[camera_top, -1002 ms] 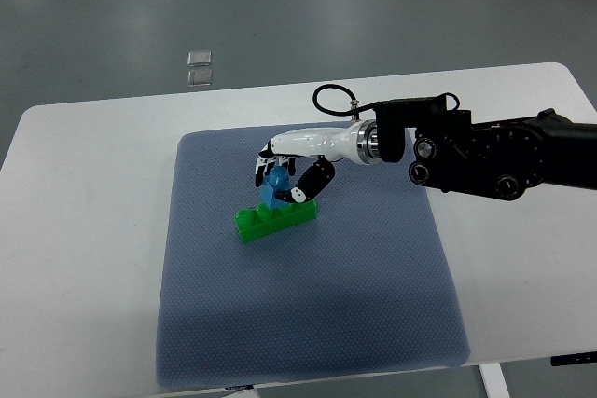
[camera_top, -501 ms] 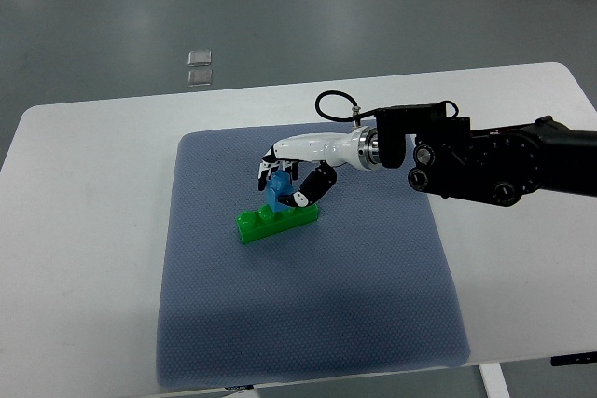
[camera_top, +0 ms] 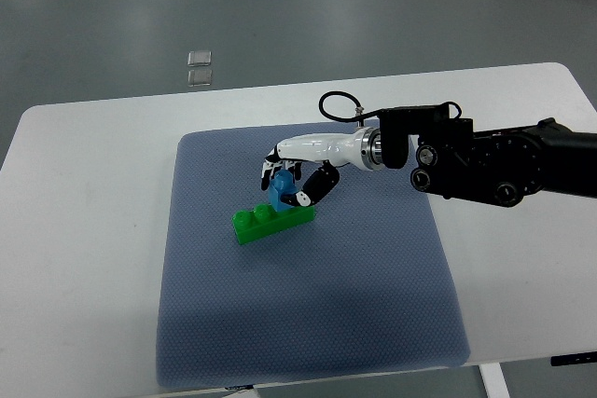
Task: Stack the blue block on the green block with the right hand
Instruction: 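Lower the held blue block onto the green block's studs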
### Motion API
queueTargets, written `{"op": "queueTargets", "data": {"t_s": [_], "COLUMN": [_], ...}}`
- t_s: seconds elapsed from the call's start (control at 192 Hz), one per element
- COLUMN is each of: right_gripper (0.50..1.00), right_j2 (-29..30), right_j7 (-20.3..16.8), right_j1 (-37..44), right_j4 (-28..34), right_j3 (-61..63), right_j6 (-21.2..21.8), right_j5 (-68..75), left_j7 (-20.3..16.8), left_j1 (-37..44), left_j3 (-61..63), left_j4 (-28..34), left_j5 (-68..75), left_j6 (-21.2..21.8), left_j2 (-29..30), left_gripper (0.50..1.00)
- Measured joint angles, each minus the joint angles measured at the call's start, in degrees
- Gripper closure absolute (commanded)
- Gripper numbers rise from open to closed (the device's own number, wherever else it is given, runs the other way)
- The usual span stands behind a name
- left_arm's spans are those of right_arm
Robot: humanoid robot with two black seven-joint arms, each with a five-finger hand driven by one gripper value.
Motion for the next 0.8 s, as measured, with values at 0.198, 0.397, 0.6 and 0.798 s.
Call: {"op": "queueTargets", "data": {"t_s": [0.198, 0.397, 0.6, 0.798], "right_gripper": [0.951, 0.951, 0.951, 0.951], "right_j2": [0.0, 0.0, 0.1, 0.2], "right_j7": [0.0, 0.0, -0.1, -0.1], "right_j1": [-0.5, -1.6, -2.6, -3.5], "right_j4": [0.1, 0.1, 0.1, 0.1], "right_j3": [0.1, 0.1, 0.1, 0.1], "right_j6": [0.0, -0.5, -1.1, -2.2], "right_j5": [-0.1, -0.2, -0.2, -0.3], "left_j7": [0.0, 0.0, 0.0, 0.0], "left_j1": [0.0, 0.0, 0.0, 0.0], "left_j3": [0.0, 0.0, 0.0, 0.0], "left_j4": [0.0, 0.0, 0.0, 0.0], "left_j5": [0.0, 0.0, 0.0, 0.0], "left_j6": [0.0, 0.0, 0.0, 0.0], "left_j2": [0.0, 0.0, 0.0, 0.0], "left_gripper": [0.500, 0.500, 0.500, 0.500]}}
